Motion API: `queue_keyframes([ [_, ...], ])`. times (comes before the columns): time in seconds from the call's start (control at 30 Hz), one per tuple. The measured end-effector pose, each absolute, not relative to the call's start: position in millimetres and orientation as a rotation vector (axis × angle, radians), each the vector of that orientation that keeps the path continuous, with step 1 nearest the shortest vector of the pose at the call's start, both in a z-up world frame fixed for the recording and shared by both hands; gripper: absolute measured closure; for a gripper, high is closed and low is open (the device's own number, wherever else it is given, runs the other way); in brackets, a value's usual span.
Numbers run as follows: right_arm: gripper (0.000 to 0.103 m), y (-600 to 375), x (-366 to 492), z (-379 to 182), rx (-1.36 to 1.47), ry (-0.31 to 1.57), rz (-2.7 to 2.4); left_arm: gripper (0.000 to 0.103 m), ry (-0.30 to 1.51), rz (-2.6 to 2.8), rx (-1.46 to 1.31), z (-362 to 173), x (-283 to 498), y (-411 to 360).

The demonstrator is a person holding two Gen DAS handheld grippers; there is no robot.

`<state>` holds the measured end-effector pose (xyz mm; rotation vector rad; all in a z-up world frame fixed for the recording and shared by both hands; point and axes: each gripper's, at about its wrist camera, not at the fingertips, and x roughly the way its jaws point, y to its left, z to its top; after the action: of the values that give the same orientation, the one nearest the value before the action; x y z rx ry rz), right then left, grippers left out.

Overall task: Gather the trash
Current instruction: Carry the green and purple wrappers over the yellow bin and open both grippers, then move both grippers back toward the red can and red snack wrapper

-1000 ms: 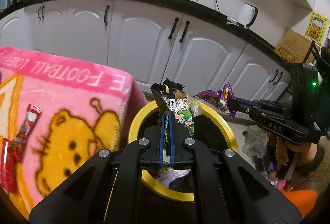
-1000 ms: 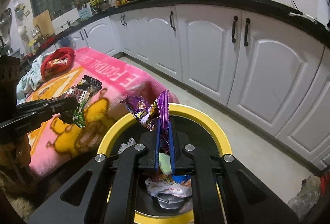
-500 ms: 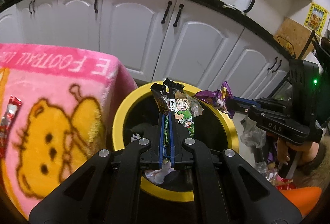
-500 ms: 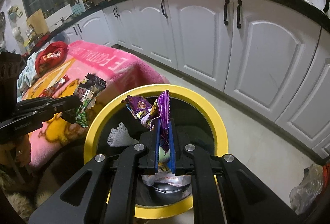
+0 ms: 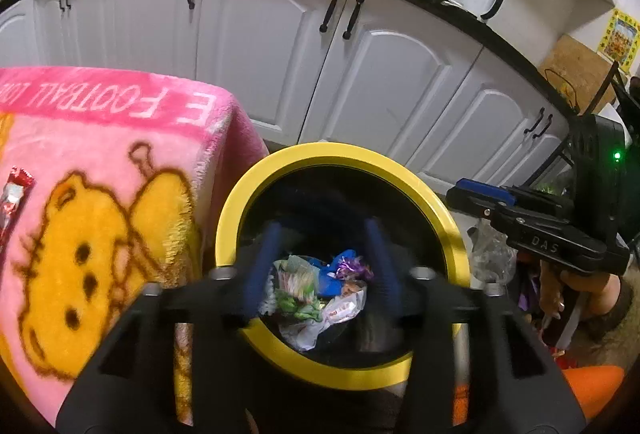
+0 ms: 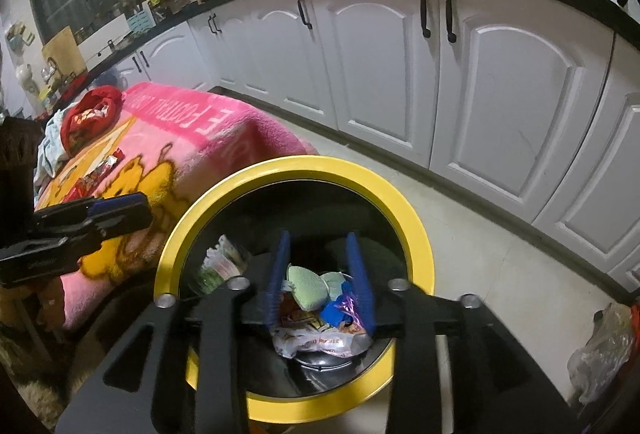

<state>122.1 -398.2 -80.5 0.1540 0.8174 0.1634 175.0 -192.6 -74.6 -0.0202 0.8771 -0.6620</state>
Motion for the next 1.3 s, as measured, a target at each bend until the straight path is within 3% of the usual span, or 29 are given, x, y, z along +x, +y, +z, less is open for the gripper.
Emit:
queue_keyframes([
  [0.17,0.057,-399,121,-75,0.161,0.799,0.152,0.043,0.860,-0.637,-0.035,-70,175,-185],
  [0.23,0.051,-400,120,-73,0.167,0.792,0.151,0.022,0.852,-0.624,-0.046,-67,175,-181],
  [0.37,0.042,-400,119,-69,0.170,0.776,0.142,0.011,0.835,-0.599,-0.059,-64,175,-173],
  [0.53,0.039,-398,119,-64,0.172,0.763,0.143,0.011,0.810,-0.570,-0.062,-58,171,-165],
  [0.6,0.031,-395,118,-61,0.168,0.754,0.145,0.011,0.796,-0.558,-0.058,-54,170,-161],
  [1.3,0.029,-291,129,-10,0.031,0.675,0.338,0.011,0.611,-0.317,-0.064,-12,145,-65],
])
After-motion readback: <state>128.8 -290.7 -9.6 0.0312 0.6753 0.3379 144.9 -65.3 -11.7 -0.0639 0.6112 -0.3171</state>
